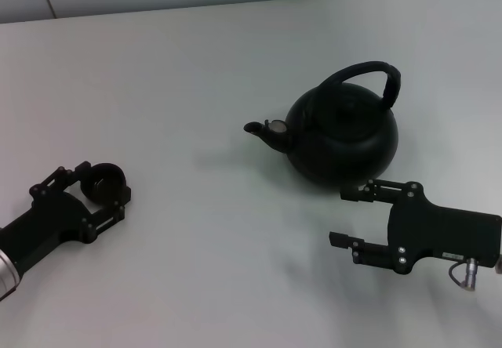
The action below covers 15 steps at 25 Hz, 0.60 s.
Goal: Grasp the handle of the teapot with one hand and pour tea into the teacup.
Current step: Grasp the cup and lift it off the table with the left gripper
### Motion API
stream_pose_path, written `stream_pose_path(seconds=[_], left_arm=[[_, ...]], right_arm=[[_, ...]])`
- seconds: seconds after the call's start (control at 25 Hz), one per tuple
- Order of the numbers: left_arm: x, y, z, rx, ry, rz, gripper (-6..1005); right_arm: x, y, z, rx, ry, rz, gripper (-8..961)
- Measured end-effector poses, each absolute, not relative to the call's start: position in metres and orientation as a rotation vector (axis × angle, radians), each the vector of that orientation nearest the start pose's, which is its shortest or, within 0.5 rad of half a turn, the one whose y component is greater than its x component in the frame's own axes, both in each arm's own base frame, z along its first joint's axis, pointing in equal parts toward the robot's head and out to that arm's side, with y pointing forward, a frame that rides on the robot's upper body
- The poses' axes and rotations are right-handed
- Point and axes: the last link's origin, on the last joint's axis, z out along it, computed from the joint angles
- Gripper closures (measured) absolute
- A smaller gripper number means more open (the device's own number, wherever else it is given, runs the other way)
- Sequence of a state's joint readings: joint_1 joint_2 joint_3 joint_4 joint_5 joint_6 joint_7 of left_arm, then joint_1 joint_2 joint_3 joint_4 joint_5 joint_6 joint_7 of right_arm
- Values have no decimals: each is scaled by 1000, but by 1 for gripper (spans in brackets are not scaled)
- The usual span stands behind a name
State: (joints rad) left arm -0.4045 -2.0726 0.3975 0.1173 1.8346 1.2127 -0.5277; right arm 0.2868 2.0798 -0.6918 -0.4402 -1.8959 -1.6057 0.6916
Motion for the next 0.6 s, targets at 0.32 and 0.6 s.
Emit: stream_pose_path(seconds=[0.32, 0.6], left_arm=[[-346, 279, -57, -2280, -511, -548, 247], [-346, 279, -58, -2275, -521, -556, 250]], right_arm=[[322, 238, -29, -2626, 211, 726, 300], [321, 240, -29, -2627, 204, 729, 300]])
